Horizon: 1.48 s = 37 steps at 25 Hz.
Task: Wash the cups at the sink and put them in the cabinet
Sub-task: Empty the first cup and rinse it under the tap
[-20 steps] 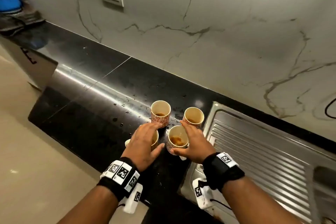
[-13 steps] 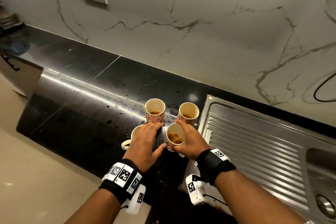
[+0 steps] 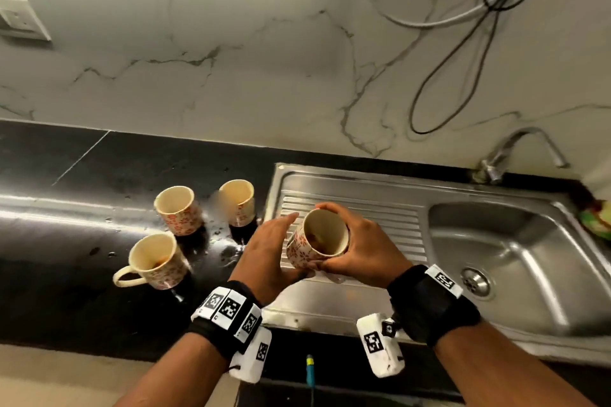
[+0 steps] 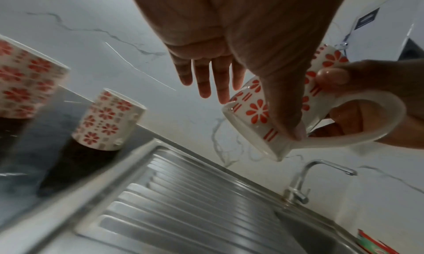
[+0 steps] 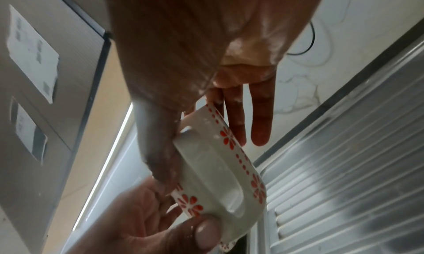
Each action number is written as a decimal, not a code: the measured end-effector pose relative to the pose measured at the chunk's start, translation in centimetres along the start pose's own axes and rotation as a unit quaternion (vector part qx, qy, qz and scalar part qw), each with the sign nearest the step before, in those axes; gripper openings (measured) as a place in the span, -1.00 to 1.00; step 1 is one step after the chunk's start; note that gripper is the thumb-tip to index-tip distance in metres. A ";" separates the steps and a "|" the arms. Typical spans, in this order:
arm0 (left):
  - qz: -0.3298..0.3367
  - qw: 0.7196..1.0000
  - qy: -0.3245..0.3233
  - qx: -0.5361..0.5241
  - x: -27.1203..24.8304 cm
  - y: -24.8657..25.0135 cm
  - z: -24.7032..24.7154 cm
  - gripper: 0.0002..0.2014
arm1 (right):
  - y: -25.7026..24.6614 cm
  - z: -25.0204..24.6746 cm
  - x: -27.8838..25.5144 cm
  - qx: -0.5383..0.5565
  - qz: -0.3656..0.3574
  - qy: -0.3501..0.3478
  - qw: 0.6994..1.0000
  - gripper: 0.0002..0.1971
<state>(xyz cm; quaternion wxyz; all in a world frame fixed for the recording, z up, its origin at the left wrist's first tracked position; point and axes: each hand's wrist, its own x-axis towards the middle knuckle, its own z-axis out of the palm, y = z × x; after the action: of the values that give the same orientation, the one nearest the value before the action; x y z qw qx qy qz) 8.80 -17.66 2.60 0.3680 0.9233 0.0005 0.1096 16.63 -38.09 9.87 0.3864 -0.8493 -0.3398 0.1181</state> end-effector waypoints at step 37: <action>-0.025 0.958 -0.233 0.168 29.4 28.9 34.2 -0.51 | 35.0 -29.9 -13.0 0.131 0.235 0.294 0.917 -0.20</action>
<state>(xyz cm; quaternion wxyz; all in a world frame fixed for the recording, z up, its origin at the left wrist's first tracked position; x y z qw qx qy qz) 42.12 -59.64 4.06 0.2000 0.9715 -0.0438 -0.1195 37.83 -80.42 3.43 0.5378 -0.8429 0.0167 -0.0058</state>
